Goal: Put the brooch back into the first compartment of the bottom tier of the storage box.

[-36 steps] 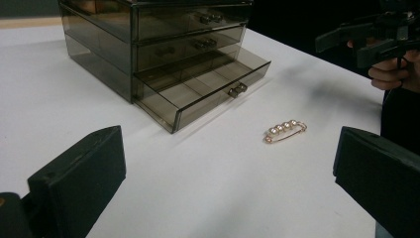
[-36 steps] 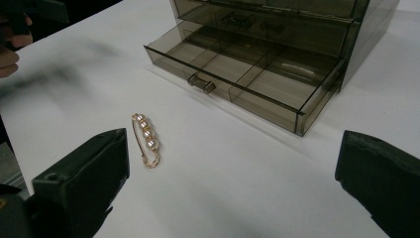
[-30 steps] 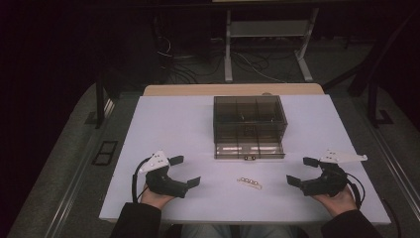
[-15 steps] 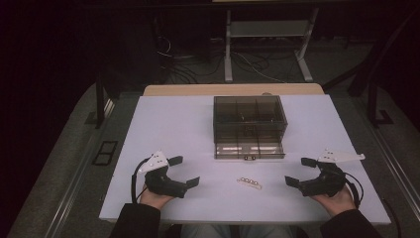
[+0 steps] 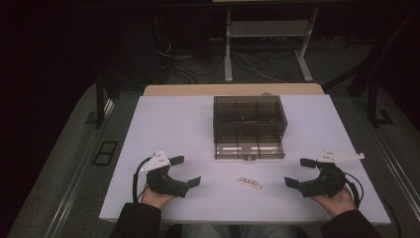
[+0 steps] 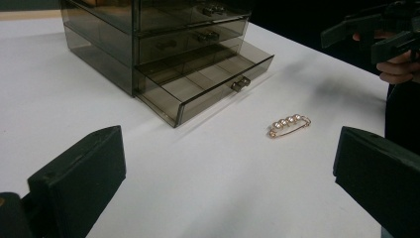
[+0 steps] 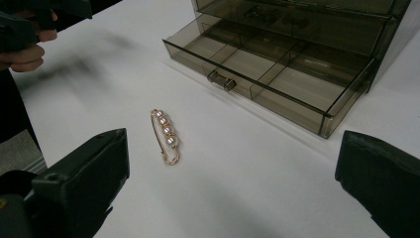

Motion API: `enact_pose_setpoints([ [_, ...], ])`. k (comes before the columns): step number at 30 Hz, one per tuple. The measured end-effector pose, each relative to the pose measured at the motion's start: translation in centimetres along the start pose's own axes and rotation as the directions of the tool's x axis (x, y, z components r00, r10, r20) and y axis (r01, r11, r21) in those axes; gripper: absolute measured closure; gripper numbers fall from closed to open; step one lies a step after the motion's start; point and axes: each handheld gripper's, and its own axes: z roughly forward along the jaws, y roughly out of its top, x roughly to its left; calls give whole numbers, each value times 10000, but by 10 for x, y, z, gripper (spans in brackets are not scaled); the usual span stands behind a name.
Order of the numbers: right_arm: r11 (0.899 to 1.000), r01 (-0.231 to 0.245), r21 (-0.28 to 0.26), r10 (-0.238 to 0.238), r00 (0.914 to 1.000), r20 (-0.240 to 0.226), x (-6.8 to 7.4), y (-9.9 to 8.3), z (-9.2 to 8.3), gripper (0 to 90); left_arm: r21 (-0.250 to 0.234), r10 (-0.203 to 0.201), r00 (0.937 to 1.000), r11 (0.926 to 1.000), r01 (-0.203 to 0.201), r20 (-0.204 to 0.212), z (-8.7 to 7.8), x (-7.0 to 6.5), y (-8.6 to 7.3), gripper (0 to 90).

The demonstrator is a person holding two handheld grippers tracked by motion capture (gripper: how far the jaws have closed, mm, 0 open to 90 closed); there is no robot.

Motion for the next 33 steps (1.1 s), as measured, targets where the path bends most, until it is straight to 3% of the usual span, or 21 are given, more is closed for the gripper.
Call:
enact_pose_setpoints([
  [16, 9992, 125, 380, -123, 9999, -70, 5, 8, -1, 0, 90, 27, 9999, 10000, -28, 100, 2, 0, 0, 0],
  [33, 9914, 736, 1083, -705, 9970, -328, 12, 33, 5, 0, 102, -86, 9999, 9999, 85, 61, 2, 0, -1, 0],
])
